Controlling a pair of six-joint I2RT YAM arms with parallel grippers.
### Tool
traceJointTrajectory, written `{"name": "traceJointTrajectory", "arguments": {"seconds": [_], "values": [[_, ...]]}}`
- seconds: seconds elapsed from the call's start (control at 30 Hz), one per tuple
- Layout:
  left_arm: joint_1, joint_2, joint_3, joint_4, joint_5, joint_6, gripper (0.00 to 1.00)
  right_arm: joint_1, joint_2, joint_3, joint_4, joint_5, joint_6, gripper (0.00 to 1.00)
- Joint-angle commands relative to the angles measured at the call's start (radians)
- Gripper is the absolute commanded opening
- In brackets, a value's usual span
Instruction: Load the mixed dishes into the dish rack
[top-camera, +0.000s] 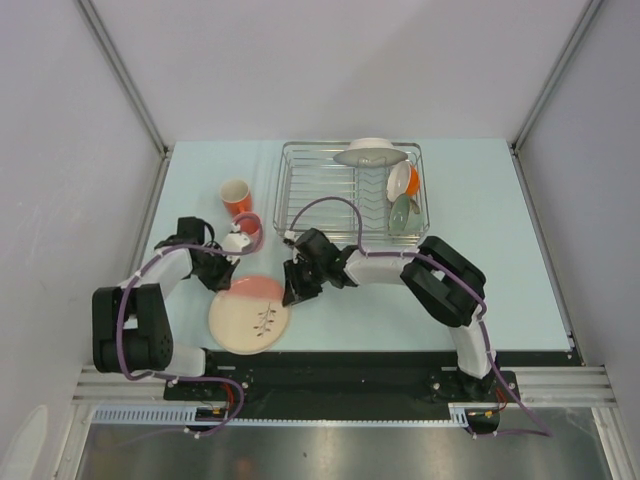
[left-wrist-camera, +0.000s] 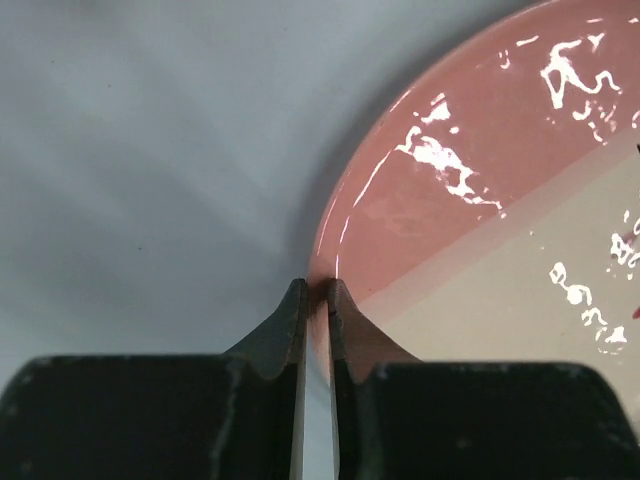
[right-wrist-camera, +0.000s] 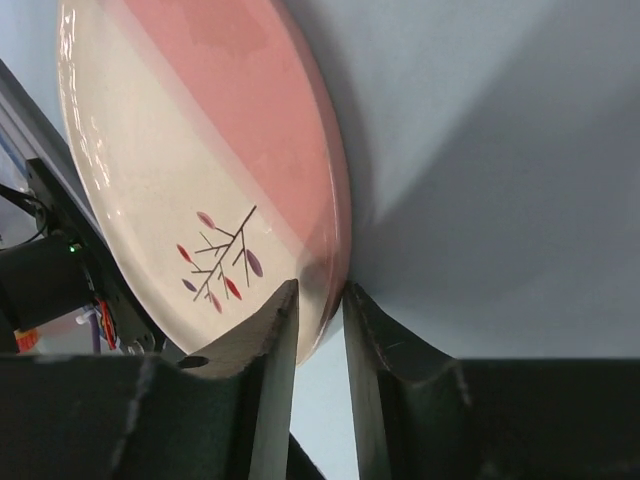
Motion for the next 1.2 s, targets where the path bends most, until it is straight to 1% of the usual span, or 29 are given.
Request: {"name": "traceJointTrajectory", "arguments": {"seconds": [0.0,0.07,0.1,0.17,0.2,0.27,0.3,0.37,0.47,0.5,0.57,0.6,0.63,0.7,0.87,0.93,1.0,1.03,1.1,1.17], "values": [[-0.066,0.062,-0.030,0.063,0.004,0.000,0.11,0.078,0.039,0.028,-0.054,0.095,-0.056,0.29],[-0.081,0.071,-0.005,0.057,0.005,-0.017,0.11,0.093,0.036,0.047,-0.078,0.125,-0.069,0.29],[-0.113,0.071,-0.001,0.055,0.008,-0.020,0.11,0.096,0.036,0.050,-0.087,0.136,-0.072,0.29],[-0.124,0.082,0.012,0.057,0.013,-0.035,0.11,0.102,0.033,0.057,-0.095,0.147,-0.079,0.28],[-0.133,0.083,0.013,0.057,0.015,-0.040,0.11,0.107,0.031,0.059,-0.101,0.162,-0.077,0.20],[-0.143,0.083,0.016,0.057,0.019,-0.049,0.11,0.113,0.027,0.062,-0.104,0.171,-0.085,0.09],[-0.149,0.077,0.018,0.055,0.022,-0.052,0.12,0.116,0.025,0.065,-0.112,0.187,-0.086,0.00],[-0.147,0.057,0.027,0.048,0.025,-0.055,0.14,0.122,0.022,0.071,-0.126,0.225,-0.094,0.00],[-0.149,0.031,0.055,0.011,0.019,-0.055,0.37,0.130,0.013,0.071,-0.153,0.277,-0.105,0.00],[-0.149,0.007,0.064,-0.013,0.016,-0.055,0.58,0.139,0.004,0.071,-0.176,0.330,-0.115,0.00],[-0.149,-0.027,0.082,-0.037,0.010,-0.052,0.78,0.148,-0.005,0.071,-0.205,0.392,-0.126,0.00],[-0.147,-0.068,0.088,-0.052,0.008,-0.051,0.89,0.156,-0.019,0.071,-0.234,0.462,-0.140,0.00],[-0.146,-0.087,0.094,-0.063,0.008,-0.048,0.91,0.162,-0.028,0.071,-0.248,0.495,-0.145,0.00],[-0.143,-0.131,0.113,-0.098,0.022,-0.035,0.95,0.170,-0.057,0.067,-0.273,0.562,-0.161,0.00],[-0.114,-0.171,0.130,-0.155,0.070,0.017,0.96,0.182,-0.131,0.061,-0.299,0.668,-0.194,0.00],[-0.097,-0.174,0.142,-0.164,0.093,0.035,0.97,0.190,-0.169,0.059,-0.299,0.681,-0.220,0.00],[-0.088,-0.162,0.160,-0.196,0.152,0.047,0.97,0.196,-0.192,0.059,-0.295,0.696,-0.235,0.00],[-0.056,-0.145,0.185,-0.210,0.177,0.056,0.97,0.205,-0.209,0.059,-0.295,0.704,-0.250,0.00],[-0.036,-0.121,0.211,-0.258,0.249,0.064,0.96,0.216,-0.226,0.059,-0.288,0.724,-0.260,0.00],[-0.028,-0.078,0.243,-0.285,0.284,0.066,0.97,0.225,-0.246,0.059,-0.282,0.731,-0.270,0.00]]}}
